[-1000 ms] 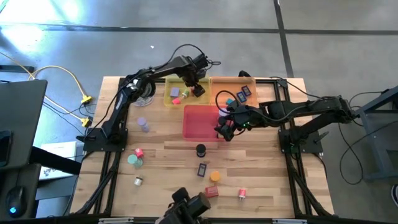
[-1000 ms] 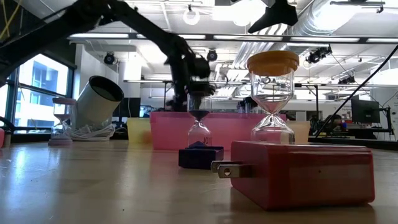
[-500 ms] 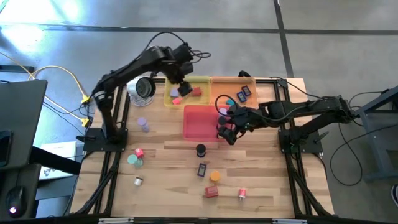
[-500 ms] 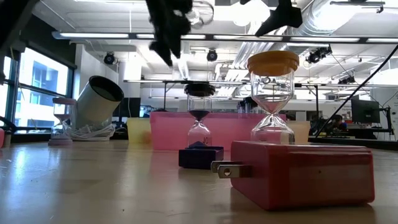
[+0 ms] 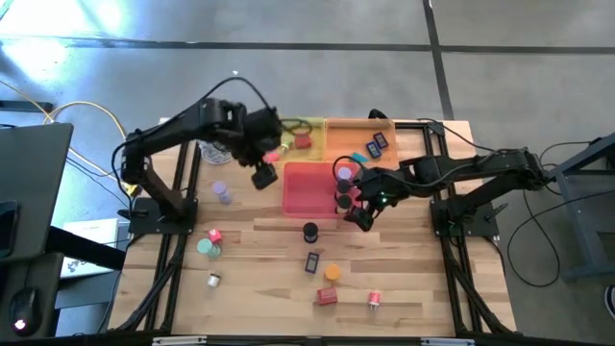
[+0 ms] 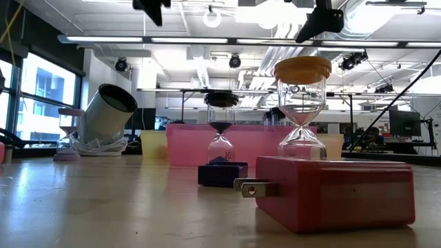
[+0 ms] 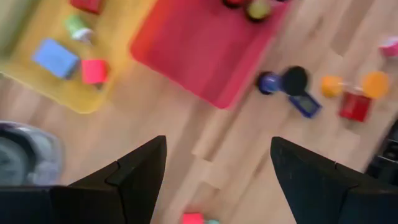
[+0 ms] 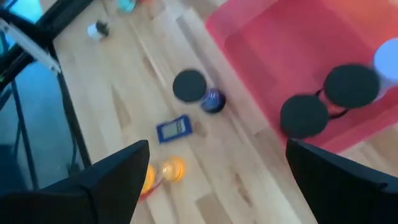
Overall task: Pick & Place Office items
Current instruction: Put the violet hourglass into the red bin
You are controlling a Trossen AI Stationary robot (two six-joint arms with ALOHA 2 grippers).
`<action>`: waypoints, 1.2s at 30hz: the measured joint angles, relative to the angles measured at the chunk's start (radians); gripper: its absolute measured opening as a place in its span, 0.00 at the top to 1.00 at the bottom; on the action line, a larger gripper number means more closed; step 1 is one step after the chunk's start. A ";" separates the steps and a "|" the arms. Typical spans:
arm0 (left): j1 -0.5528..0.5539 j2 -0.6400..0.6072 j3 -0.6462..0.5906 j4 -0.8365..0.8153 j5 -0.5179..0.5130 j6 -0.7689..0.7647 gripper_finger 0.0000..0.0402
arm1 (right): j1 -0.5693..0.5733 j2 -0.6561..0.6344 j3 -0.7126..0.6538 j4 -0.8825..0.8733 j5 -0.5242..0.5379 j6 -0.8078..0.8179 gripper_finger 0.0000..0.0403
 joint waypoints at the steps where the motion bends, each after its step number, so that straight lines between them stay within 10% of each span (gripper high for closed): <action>1: -0.026 -0.006 0.000 0.006 0.003 -0.022 0.30 | 0.005 0.000 0.000 -0.012 -0.010 0.000 0.09; 14: -0.381 -0.011 0.000 0.006 -0.047 -0.360 0.30 | 0.137 0.000 0.000 -0.212 -0.187 0.108 0.09; 36: -0.782 0.019 0.000 0.005 -0.265 -1.015 0.30 | 0.386 0.000 0.000 -0.186 0.015 0.195 0.09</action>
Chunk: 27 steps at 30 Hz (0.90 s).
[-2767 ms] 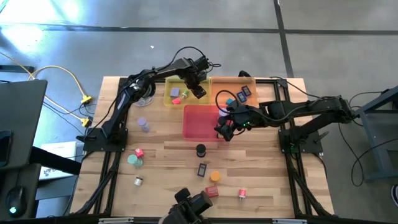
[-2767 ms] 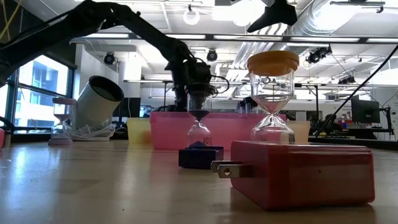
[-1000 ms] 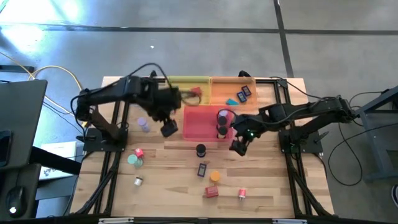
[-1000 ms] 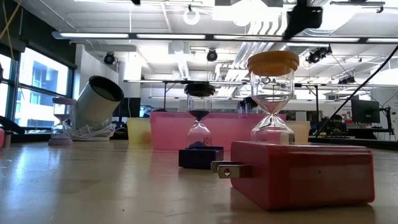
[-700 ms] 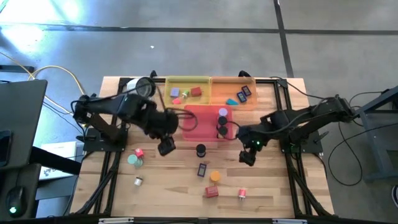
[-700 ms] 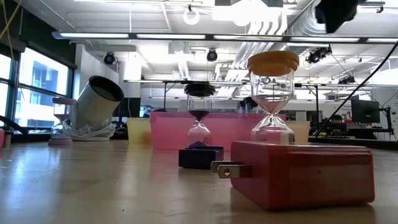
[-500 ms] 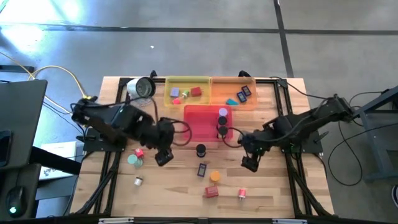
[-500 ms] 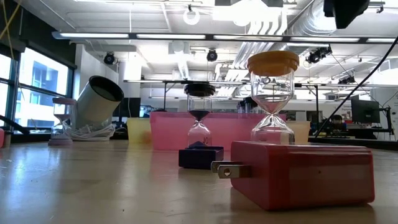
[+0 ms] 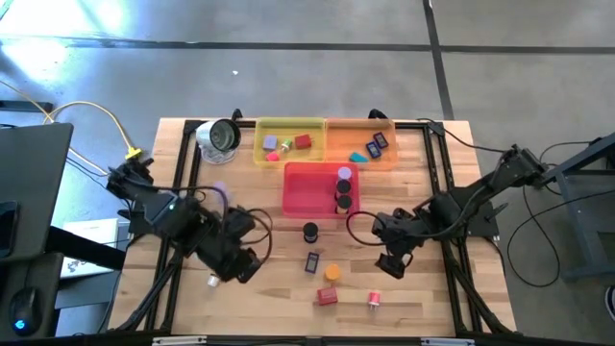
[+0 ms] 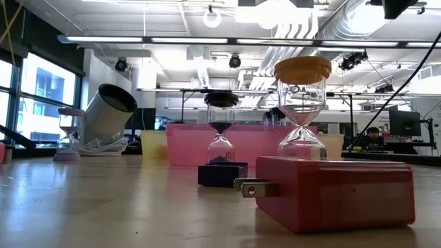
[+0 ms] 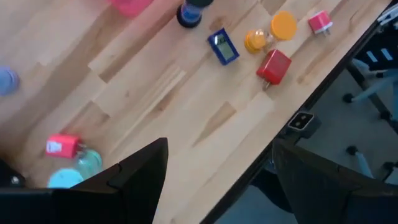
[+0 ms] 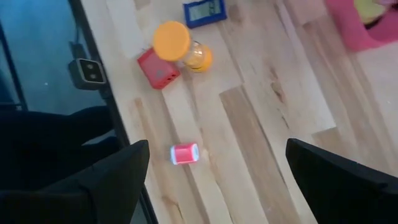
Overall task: Pick & Place Office items
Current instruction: Put the violet hourglass into the red bin
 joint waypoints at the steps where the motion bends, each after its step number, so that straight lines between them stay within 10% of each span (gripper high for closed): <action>1: -0.009 0.004 0.000 0.000 0.000 -0.018 0.30 | 0.006 0.000 0.000 0.009 0.000 0.000 0.09; 12: -0.100 0.032 0.000 0.002 0.102 -0.180 0.30 | 0.059 0.000 0.000 0.044 0.049 0.015 0.09; 27: 0.041 0.039 -0.006 0.001 0.141 -0.169 0.30 | 0.059 0.000 0.000 0.057 0.057 -0.003 0.09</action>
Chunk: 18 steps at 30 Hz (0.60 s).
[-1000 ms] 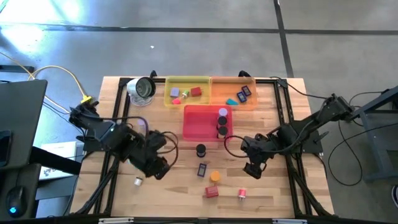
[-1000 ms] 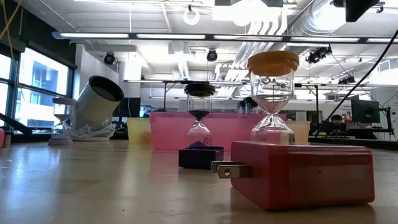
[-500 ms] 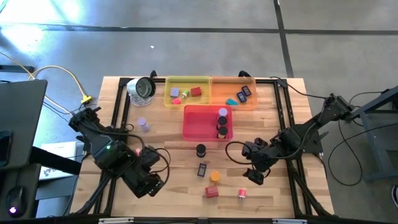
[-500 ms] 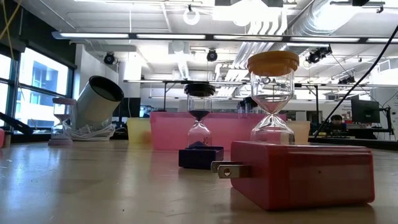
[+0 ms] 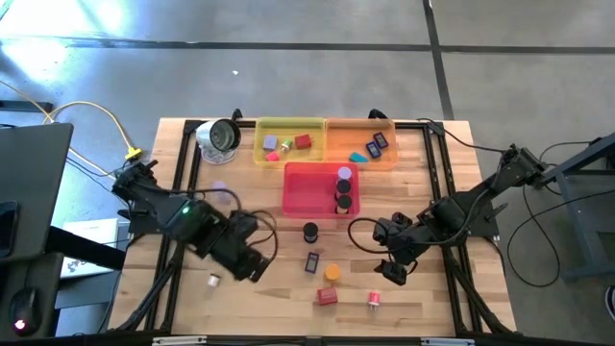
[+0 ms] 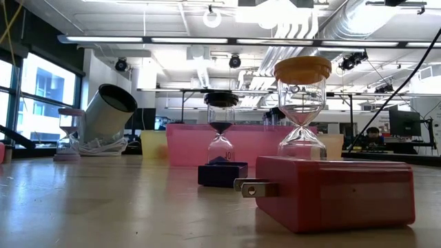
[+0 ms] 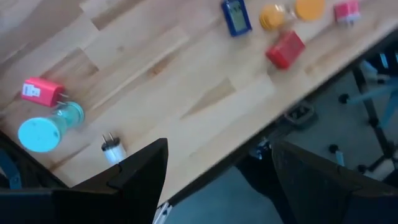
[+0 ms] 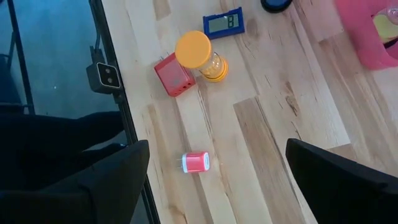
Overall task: Pick & Place Office items
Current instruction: Put the violet hourglass into the red bin
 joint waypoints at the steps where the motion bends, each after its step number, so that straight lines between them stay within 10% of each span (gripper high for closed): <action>1: 0.016 0.000 -0.005 -0.001 0.000 0.002 0.30 | 0.000 0.000 0.000 0.001 0.000 0.000 0.09; 18: 0.231 -0.056 -0.191 0.001 0.255 0.355 0.33 | 0.055 0.000 0.000 0.000 0.055 0.023 0.09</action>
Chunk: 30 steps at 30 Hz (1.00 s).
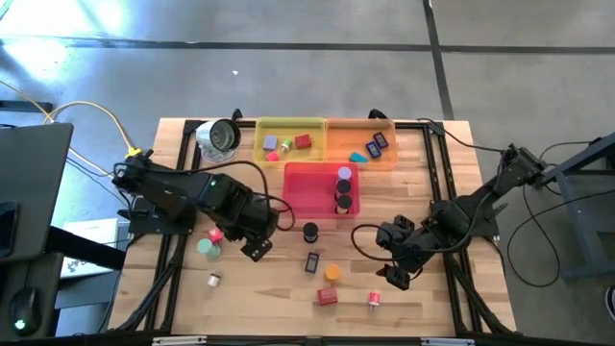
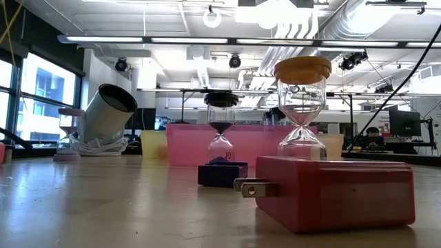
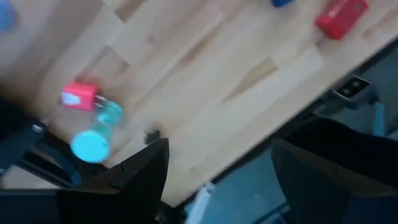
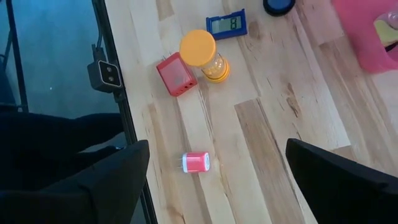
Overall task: Pick & Place Office items
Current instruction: Put the violet hourglass into the red bin
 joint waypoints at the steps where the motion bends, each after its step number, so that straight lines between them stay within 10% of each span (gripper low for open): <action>1: 0.008 -0.007 -0.017 -0.004 -0.003 0.021 0.34 | 0.003 0.000 0.000 0.000 0.000 0.003 0.09; 12: 0.077 -0.031 -0.035 0.000 -0.042 0.167 0.36 | 0.002 0.000 0.000 0.000 0.023 0.025 0.09; 20: 0.221 -0.270 -0.050 -0.001 -0.104 0.107 0.36 | -0.020 0.000 0.000 0.000 0.064 -0.002 0.09; 30: 0.502 -0.572 -0.401 -0.005 -0.076 0.084 0.36 | -0.113 0.000 0.000 0.000 0.064 -0.036 0.09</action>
